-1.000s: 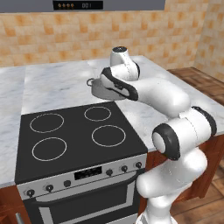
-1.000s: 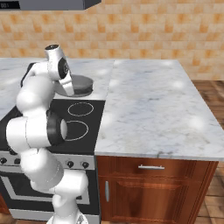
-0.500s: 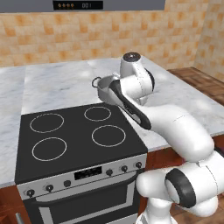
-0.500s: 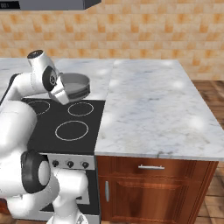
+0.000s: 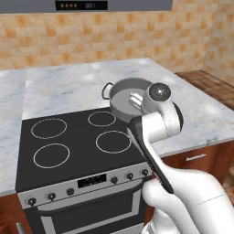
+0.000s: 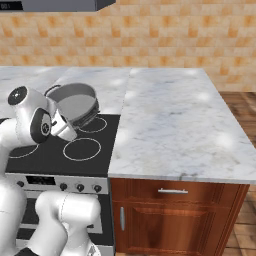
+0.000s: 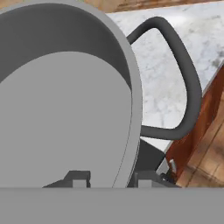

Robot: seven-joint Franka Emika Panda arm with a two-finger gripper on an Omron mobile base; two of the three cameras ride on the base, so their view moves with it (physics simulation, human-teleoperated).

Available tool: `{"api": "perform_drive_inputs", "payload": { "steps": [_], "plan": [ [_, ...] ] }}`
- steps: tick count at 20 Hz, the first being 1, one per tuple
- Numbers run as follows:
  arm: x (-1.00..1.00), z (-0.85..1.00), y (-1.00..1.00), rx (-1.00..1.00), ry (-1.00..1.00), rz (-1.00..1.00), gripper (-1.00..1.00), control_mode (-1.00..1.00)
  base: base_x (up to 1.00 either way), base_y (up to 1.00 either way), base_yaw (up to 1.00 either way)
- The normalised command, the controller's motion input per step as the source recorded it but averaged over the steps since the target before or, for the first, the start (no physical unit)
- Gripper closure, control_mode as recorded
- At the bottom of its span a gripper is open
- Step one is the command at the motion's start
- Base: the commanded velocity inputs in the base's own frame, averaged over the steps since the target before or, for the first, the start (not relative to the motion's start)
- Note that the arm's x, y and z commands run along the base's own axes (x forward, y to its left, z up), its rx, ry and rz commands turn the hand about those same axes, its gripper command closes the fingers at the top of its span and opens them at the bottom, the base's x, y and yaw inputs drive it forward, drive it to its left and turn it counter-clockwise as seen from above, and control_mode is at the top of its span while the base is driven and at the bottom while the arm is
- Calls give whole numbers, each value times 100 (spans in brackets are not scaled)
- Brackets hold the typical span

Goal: Move the pot and pan from the stove into the sink.

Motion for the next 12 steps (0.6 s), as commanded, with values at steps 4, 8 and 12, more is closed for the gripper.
{"api": "perform_drive_inputs", "payload": {
  "steps": [4, 8, 12],
  "plan": [
    [-97, 0, -23, -8, -20, 8, 100, -100, 0, 0, 0],
    [-69, 0, -8, -3, -17, 8, 100, -100, 0, 0, 0],
    [0, 0, 0, 0, 0, 0, 100, -100, 0, 0, 0]
  ]
}}
